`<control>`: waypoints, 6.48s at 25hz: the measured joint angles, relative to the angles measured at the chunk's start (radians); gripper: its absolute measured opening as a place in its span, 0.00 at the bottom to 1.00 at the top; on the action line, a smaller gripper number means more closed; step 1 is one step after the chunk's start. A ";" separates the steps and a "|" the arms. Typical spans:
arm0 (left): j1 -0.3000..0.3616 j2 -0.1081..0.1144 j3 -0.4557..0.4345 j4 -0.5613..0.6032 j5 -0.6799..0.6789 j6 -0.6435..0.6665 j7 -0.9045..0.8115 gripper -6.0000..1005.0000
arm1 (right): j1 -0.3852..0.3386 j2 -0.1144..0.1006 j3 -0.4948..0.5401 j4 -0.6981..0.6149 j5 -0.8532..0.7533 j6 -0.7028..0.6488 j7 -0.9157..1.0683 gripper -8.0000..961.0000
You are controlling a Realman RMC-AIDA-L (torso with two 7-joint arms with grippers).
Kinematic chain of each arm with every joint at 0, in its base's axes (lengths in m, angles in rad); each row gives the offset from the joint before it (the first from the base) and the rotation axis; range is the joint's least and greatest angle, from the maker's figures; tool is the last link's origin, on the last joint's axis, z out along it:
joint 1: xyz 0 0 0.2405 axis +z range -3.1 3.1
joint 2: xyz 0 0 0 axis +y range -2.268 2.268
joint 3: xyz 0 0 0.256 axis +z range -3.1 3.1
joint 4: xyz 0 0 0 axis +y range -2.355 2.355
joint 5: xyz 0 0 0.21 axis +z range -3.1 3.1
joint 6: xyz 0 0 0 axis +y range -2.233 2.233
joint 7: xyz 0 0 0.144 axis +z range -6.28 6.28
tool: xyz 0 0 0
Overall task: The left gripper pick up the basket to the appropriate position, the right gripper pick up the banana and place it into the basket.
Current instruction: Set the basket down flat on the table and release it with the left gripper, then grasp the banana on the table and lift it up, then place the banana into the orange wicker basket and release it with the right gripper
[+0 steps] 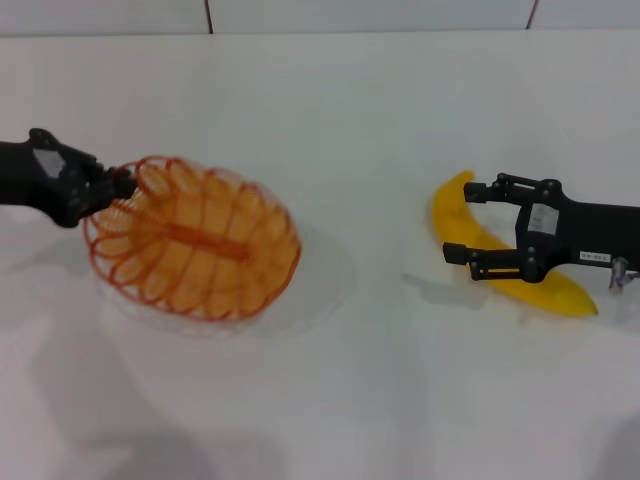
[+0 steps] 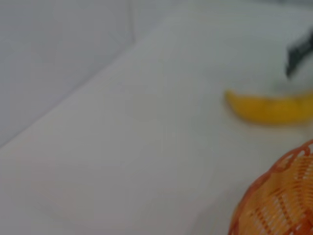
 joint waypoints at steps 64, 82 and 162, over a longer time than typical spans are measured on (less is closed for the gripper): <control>-0.333 -0.007 0.151 -0.624 0.032 -0.604 -0.361 0.06 | 0.058 0.026 0.002 0.000 0.028 0.020 0.000 0.88; -0.293 -0.008 0.152 -0.531 -0.013 -0.531 -0.355 0.27 | 0.036 0.021 0.008 -0.003 0.028 0.020 0.000 0.87; 0.252 -0.009 0.151 -0.523 -0.585 -0.145 0.686 0.87 | 0.113 0.070 -0.145 -0.054 0.347 -0.009 -0.016 0.52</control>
